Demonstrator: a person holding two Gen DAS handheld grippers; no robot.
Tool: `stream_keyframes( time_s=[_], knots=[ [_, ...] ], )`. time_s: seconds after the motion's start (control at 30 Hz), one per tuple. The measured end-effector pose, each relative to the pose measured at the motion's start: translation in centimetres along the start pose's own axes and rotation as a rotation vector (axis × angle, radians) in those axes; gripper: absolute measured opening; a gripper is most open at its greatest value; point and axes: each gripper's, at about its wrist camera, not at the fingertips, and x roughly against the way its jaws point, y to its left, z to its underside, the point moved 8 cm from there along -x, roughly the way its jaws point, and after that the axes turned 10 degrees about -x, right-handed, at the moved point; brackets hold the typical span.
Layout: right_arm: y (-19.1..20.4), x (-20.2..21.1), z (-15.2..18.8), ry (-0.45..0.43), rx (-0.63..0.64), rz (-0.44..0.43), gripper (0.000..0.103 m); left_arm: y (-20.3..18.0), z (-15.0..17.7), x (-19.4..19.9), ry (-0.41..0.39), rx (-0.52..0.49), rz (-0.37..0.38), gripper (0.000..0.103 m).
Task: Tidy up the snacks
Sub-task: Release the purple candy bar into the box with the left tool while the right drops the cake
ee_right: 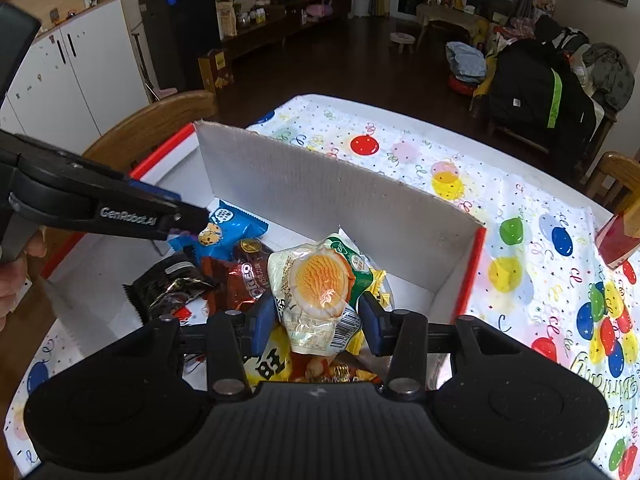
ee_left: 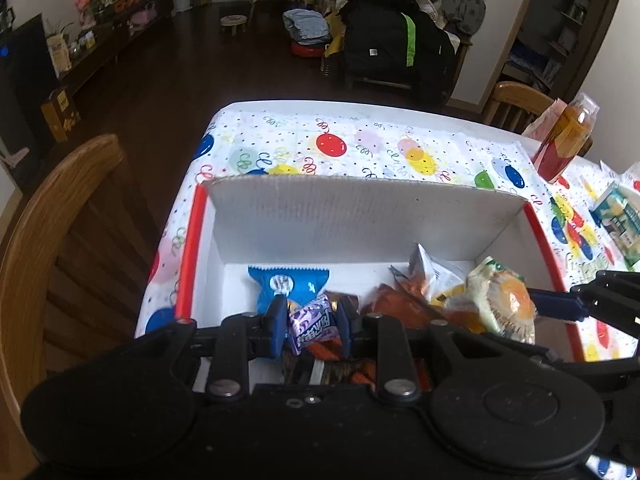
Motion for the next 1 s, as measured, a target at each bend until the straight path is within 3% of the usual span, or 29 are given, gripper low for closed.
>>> stream_keyframes(
  time_s=[0.4, 0.7, 0.8, 1.0],
  knots=[
    [0.5, -1.4, 1.7, 0.017, 0.053, 0.043, 0.045, -0.6, 1.0, -3.3, 0.062, -0.023, 0.025, 0.024],
    [-0.2, -1.5, 2.0, 0.027, 0.003, 0.022, 0.046, -0.3, 1.7, -4.2, 0.092, -0.017, 0.008, 0.031],
    [-0.5, -1.3, 2.1, 0.036, -0.011, 0.013, 0.047, -0.2, 1.7, -4.0, 0.087, -0.008, 0.008, 0.035],
    [-0.9, -0.1, 2.0, -0.009, -0.050, -0.009, 0.065, -0.6, 1.7, -2.8, 0.068, 0.006, 0.018, 0.055]
  ],
)
